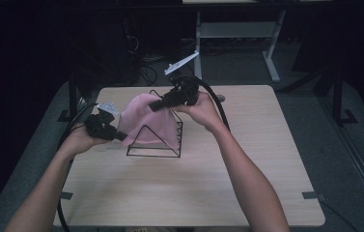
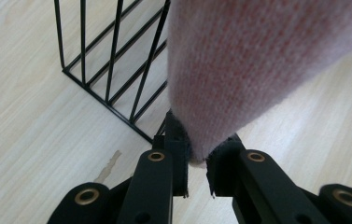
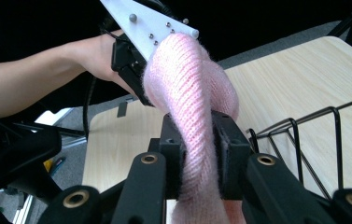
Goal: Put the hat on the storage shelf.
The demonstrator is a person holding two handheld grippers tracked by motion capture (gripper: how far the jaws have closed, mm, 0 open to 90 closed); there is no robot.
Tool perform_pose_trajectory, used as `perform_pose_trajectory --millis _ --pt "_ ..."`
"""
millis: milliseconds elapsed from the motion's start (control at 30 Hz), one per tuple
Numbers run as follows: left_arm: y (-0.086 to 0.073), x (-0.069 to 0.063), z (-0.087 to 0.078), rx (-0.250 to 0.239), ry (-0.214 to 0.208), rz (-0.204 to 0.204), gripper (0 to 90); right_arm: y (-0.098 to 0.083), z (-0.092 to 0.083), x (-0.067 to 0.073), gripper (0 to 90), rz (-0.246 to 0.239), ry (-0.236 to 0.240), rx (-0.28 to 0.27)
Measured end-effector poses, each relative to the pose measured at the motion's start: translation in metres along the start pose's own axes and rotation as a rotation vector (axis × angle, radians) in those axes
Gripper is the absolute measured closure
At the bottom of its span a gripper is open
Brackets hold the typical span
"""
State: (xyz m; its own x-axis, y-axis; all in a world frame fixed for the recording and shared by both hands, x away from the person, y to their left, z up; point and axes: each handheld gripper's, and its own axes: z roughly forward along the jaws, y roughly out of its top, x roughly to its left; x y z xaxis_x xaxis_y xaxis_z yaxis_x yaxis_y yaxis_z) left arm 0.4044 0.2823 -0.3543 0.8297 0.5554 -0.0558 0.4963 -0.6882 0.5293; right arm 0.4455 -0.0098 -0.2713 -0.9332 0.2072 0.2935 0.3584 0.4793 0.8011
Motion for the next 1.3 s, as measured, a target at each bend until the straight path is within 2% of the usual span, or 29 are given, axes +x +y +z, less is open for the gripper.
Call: perform_pose_trajectory --millis 33,267,433,467,600,700,833,900,1000,1100,1200,1300 --pt "-0.002 0.000 0.002 -0.006 -0.007 -0.015 80.3 -0.001 0.001 -0.001 74.9 0.003 0.004 -0.001" --pt "-0.011 0.001 0.012 0.015 -0.005 -0.021 80.4 -0.009 0.011 -0.003 74.9 0.008 0.010 0.029" --pt "-0.017 0.003 0.020 0.021 -0.008 -0.041 79.0 -0.014 0.018 -0.004 74.8 0.011 0.022 0.052" --pt "-0.018 0.003 0.022 0.036 -0.008 -0.039 79.0 -0.016 0.021 -0.005 74.7 0.016 0.025 0.062" --pt "-0.019 0.003 0.028 0.043 -0.001 -0.033 79.7 -0.021 0.024 -0.006 74.7 0.024 0.027 0.077" --pt "-0.020 0.003 0.034 0.058 -0.015 -0.037 80.2 -0.028 0.028 -0.010 73.3 0.044 0.052 0.095" --pt "-0.021 0.003 0.040 0.067 -0.021 -0.040 80.8 -0.033 0.029 -0.012 73.3 0.049 0.053 0.098" --pt "-0.022 0.004 0.041 0.055 -0.023 -0.050 80.6 -0.035 0.029 -0.013 73.1 0.058 0.056 0.097" --pt "-0.024 0.005 0.037 0.041 -0.028 -0.056 74.1 -0.039 0.030 -0.014 69.9 0.064 0.062 0.094" --pt "-0.024 0.005 0.028 -0.004 -0.033 -0.053 64.3 -0.040 0.029 -0.013 60.1 0.080 0.067 0.095" --pt "-0.020 0.002 0.020 -0.017 -0.020 -0.021 59.8 -0.040 0.027 -0.009 48.7 0.060 0.034 0.101" --pt "-0.013 -0.002 0.012 -0.054 -0.011 -0.006 60.4 -0.043 0.023 -0.008 45.6 0.044 0.014 0.094"
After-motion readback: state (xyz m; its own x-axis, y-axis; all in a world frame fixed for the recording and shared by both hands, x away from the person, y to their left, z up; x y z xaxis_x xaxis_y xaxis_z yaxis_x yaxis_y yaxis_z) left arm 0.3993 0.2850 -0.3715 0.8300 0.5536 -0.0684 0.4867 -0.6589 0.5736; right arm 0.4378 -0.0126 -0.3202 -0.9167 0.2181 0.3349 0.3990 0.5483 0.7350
